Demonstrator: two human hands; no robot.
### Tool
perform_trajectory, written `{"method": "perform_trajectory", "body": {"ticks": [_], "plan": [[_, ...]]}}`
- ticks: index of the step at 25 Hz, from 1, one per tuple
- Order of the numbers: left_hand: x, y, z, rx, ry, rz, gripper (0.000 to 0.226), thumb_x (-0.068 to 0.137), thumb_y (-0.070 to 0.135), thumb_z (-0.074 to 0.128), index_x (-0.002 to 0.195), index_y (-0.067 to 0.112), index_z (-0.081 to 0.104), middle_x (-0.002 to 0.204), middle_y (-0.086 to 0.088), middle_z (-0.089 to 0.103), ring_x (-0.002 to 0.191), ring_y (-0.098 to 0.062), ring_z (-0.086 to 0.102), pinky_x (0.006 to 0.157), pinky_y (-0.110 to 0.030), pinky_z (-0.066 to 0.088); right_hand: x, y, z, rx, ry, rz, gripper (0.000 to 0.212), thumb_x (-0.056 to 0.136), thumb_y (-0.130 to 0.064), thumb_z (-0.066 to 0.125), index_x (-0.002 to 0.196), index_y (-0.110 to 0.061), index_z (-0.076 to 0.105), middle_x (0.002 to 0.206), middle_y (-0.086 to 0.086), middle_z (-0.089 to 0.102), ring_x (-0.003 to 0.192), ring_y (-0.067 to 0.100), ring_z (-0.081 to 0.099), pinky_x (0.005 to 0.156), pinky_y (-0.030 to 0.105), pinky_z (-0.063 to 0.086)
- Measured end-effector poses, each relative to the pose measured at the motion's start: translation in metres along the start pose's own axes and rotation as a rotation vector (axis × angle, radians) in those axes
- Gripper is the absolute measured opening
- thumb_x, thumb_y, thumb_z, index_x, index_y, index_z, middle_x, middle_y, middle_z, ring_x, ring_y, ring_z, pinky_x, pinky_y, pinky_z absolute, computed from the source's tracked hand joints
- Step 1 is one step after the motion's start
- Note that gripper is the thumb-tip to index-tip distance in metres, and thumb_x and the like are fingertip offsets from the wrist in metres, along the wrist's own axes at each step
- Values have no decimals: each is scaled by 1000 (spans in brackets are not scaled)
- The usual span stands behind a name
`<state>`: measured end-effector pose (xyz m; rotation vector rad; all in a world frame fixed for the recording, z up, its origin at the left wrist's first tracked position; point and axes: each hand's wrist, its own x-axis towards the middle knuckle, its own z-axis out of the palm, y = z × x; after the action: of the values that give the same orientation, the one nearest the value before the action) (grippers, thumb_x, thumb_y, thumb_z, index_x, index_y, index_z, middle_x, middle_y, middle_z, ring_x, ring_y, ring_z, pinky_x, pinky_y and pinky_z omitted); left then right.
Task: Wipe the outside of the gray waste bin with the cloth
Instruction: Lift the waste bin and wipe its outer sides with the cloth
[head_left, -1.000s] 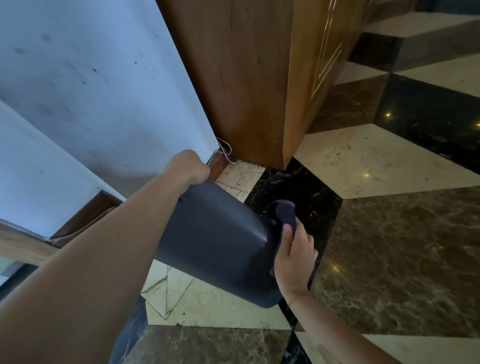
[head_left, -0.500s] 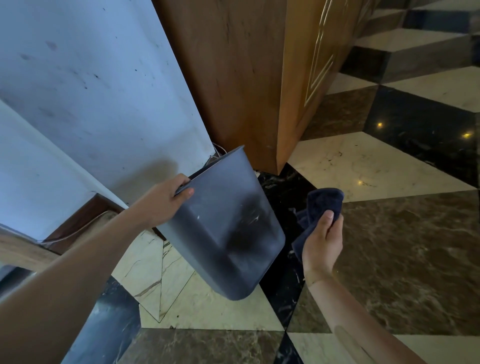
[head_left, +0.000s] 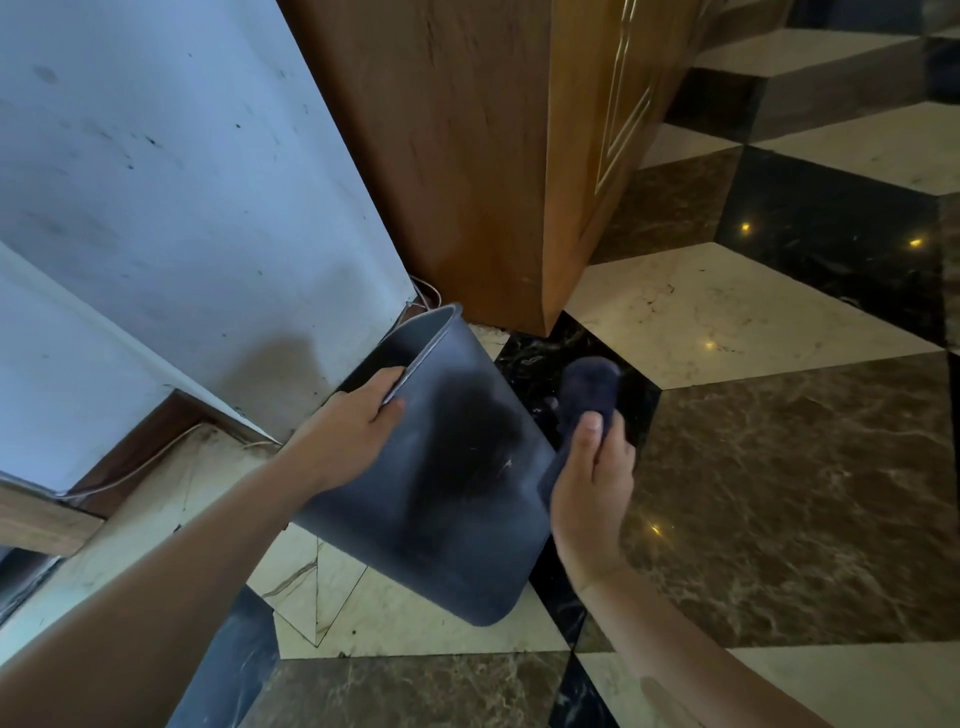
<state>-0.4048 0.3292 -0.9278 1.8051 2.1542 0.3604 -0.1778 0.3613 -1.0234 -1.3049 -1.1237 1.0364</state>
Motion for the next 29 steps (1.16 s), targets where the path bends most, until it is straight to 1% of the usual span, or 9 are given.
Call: {"method": "perform_trajectory", "body": {"ticks": [4,6,8,9,11,13,20,26,29], "plan": [[11,17,10,-259,-18,-68,32,94,23,52,125,31,55,107,-6,68,93,-20,67,86,-37,51,-46,-28,33,-21,-129,-286,42,105,-46,23,130,-30,53,130,-9,60,126,10,45,103,38,38],[11,32,12,-719,-68,-175,22,68,12,78,89,8,75,83,-18,70,67,-13,72,60,-23,56,-64,-34,53,-87,-297,-326,45,104,-51,17,146,-47,33,155,-13,39,144,12,26,114,39,25],[8,37,12,-945,-47,-246,13,52,11,79,60,2,73,59,-10,68,46,-7,67,40,-15,48,-70,-31,69,-183,-463,-326,47,102,-54,11,149,-57,6,163,-18,18,150,10,9,118,41,17],[8,33,13,-819,5,-242,7,67,3,71,72,7,74,66,-3,71,55,-5,69,48,-13,50,-69,-27,75,-232,-506,-323,48,102,-53,9,149,-56,-1,165,-19,11,151,8,3,119,43,15],[4,24,14,-584,72,-125,33,89,-13,47,99,15,63,88,10,71,83,-9,69,74,-17,51,-63,-17,82,-321,-519,-320,51,101,-54,6,151,-51,-4,165,-18,5,152,8,-3,120,45,11],[6,18,14,-321,92,-105,29,96,-4,42,106,20,56,93,12,64,88,-10,62,84,-27,44,-54,-10,88,-353,-507,-293,53,100,-57,6,153,-50,-1,166,-18,5,152,10,-4,121,47,8],[7,12,11,-214,195,-170,34,103,23,37,71,16,45,62,2,44,52,-1,41,51,-18,32,18,23,91,-392,-629,-3,54,94,-68,17,147,-61,7,164,-22,5,152,13,-6,113,64,-13],[10,24,14,-245,216,-244,39,103,25,34,65,19,36,58,4,37,50,-14,34,49,-31,27,23,87,35,-447,-590,311,59,92,-72,18,149,-58,10,165,-21,2,152,17,-6,116,64,-5],[13,34,14,-222,230,-228,41,103,26,35,62,24,36,54,7,38,48,-11,36,48,-31,27,-3,88,22,-393,-584,275,54,97,-64,16,151,-55,13,165,-20,3,152,14,-7,120,56,3]]}}
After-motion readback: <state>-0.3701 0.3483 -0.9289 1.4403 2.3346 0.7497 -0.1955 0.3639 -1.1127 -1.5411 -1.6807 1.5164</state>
